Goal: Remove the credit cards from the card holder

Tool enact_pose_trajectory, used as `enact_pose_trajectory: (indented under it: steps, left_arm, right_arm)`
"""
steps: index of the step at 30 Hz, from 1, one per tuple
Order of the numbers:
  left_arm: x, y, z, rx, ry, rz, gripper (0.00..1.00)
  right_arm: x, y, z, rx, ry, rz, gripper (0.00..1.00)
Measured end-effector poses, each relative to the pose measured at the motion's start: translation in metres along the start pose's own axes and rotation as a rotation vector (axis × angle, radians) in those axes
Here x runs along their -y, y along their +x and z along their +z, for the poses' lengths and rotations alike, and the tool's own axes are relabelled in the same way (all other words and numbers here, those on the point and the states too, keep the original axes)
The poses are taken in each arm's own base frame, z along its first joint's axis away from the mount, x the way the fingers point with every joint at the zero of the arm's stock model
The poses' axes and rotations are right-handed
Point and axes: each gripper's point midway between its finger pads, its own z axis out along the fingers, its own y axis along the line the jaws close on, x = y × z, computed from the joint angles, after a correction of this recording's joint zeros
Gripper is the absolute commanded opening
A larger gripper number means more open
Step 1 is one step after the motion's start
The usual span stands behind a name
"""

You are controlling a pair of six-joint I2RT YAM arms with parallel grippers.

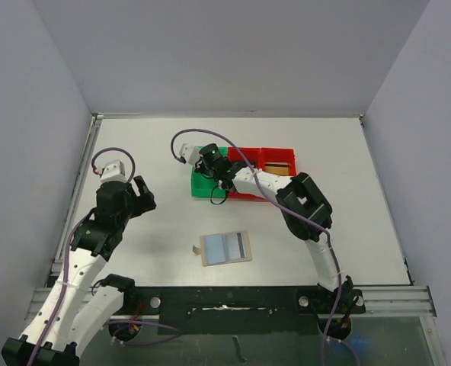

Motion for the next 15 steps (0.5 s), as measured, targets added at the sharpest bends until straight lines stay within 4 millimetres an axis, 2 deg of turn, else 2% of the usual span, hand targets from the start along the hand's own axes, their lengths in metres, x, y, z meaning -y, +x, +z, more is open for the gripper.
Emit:
enact_pose_trajectory:
  steps: [5,10,15]
  left_arm:
    - [0.000,-0.003,0.000,0.013,0.001,-0.006,0.75]
    - [-0.002,-0.002,0.002,0.003,-0.007,-0.004,0.75]
    - [-0.001,-0.002,0.003,0.002,-0.004,0.000,0.75]
  right_arm:
    - [0.006,0.005,0.009,-0.032,0.031,-0.086,0.04]
    - [0.004,0.009,0.014,-0.046,0.025,-0.152,0.07]
    - [0.003,0.012,0.017,-0.053,0.018,-0.199,0.20]
